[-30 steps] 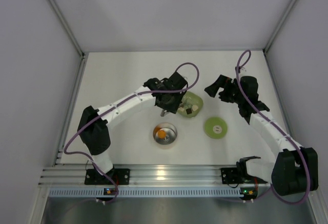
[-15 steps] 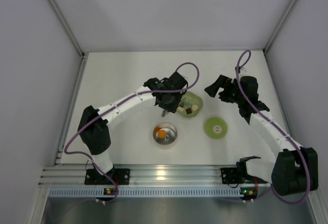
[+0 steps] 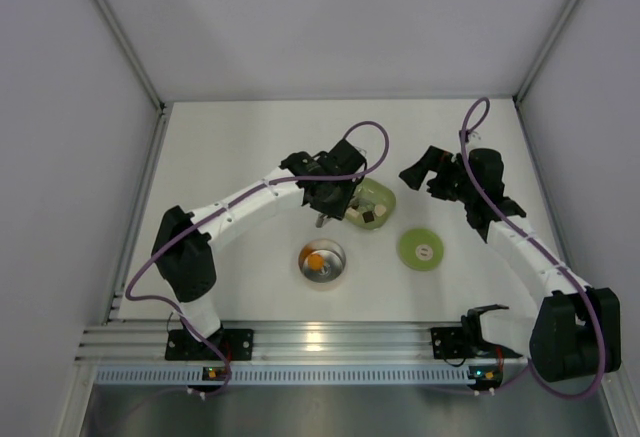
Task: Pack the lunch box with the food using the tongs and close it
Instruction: Pick up the fake food from the plate.
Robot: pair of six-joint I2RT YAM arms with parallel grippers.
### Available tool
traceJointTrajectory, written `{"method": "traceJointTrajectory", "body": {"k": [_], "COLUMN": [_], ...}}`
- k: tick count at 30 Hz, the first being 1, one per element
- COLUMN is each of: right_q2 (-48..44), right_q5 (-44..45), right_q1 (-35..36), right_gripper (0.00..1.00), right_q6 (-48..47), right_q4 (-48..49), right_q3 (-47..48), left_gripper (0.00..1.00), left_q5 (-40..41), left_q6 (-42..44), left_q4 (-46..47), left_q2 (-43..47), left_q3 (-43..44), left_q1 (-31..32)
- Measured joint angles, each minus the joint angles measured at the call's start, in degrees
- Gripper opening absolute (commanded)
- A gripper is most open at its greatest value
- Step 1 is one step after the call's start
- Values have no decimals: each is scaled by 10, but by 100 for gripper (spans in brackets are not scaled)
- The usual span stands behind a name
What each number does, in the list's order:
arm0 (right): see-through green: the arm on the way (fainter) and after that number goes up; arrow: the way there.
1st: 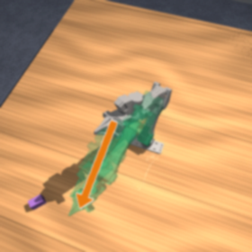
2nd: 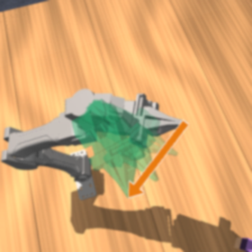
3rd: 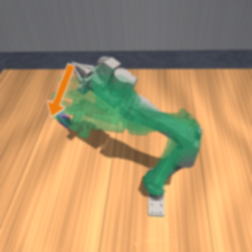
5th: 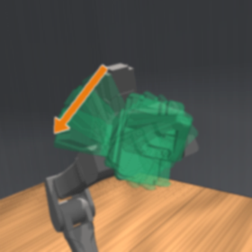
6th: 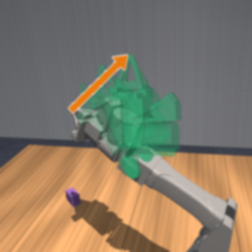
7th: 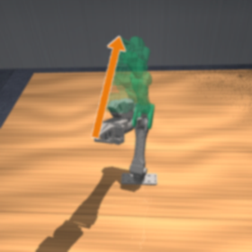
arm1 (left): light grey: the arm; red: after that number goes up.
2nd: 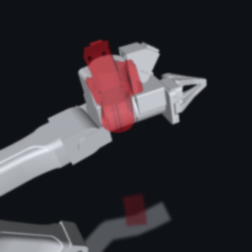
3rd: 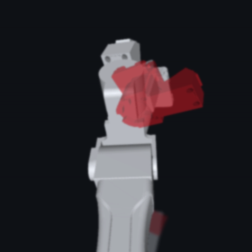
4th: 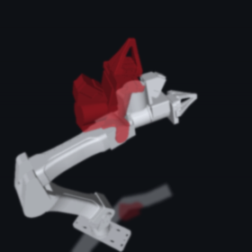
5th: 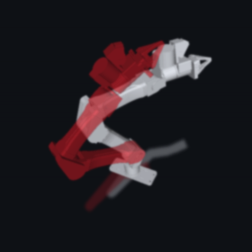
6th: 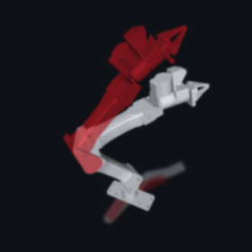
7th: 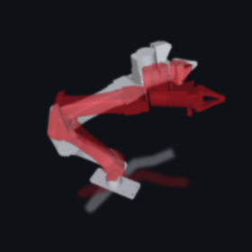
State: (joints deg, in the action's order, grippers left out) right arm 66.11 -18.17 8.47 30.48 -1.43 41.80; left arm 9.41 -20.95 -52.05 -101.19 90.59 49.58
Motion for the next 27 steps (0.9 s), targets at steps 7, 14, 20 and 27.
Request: {"method": "traceJointTrajectory", "body": {"k": [7, 14, 20, 27], "right_q2": [-1, -1, -1, -1], "right_q5": [2, 2, 2, 2], "right_q1": [0, 0, 0, 0], "right_gripper": [99, 98, 98, 99], "right_q6": [0, 0, 0, 0], "right_q4": [-2, -4, -4, -4], "right_q3": [0, 0, 0, 0], "left_gripper": [39, 44, 43, 34], "left_q5": [-2, -6, -6, -8], "left_q6": [0, 1, 0, 0], "left_q4": [-1, -1, -1, -1], "left_q2": [-7, -7, -7, -7], "left_q3": [0, 0, -1, -3], "left_q1": [0, 0, 0, 0]}}
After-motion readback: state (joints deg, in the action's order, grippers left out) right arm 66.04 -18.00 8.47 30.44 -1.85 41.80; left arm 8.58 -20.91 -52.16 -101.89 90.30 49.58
